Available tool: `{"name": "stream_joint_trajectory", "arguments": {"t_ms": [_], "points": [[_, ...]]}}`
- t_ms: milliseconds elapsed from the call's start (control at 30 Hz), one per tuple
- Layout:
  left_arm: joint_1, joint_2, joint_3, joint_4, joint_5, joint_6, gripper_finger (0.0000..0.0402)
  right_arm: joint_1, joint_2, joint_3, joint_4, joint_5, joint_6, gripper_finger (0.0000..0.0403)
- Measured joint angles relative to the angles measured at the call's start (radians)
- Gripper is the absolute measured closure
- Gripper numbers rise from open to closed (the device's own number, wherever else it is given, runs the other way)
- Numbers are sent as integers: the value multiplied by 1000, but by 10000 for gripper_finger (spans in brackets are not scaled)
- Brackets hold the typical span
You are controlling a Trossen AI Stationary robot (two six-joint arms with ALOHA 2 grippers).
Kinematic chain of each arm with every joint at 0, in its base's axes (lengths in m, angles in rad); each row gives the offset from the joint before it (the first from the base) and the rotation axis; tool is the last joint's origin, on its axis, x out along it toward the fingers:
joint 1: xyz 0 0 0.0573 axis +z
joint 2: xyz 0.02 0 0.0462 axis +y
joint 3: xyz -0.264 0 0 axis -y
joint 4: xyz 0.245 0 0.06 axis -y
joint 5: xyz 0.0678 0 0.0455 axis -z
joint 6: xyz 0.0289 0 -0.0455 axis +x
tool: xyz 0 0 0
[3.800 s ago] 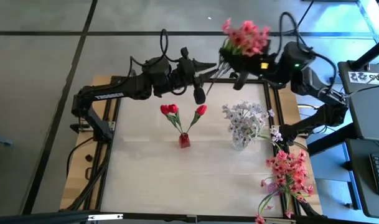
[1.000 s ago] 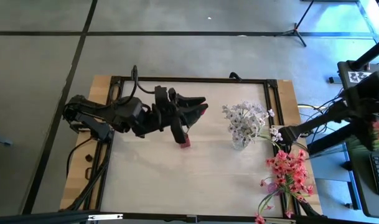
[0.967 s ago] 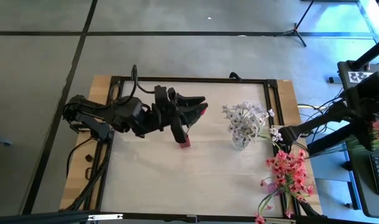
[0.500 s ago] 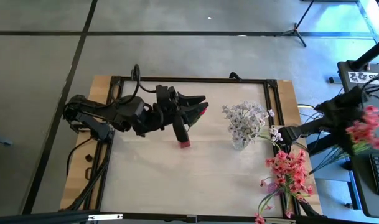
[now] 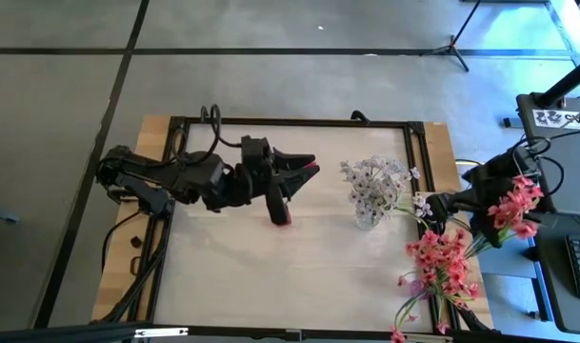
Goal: Sort flowers into vase by color
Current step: Put the pink flowers into the pink vase
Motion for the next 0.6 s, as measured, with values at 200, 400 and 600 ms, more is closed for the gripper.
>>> {"name": "stream_joint_trajectory", "arguments": {"t_ms": [200, 400, 600], "points": [[-13, 0, 0, -2, 0, -3, 261, 1, 1, -51, 75, -65, -12, 403], [-19, 0, 0, -2, 0, -7, 261, 1, 1, -80, 190, -123, 39, 403], [-19, 0, 0, -2, -1, -22, 261, 1, 1, -124, 199, -155, 41, 403]]}}
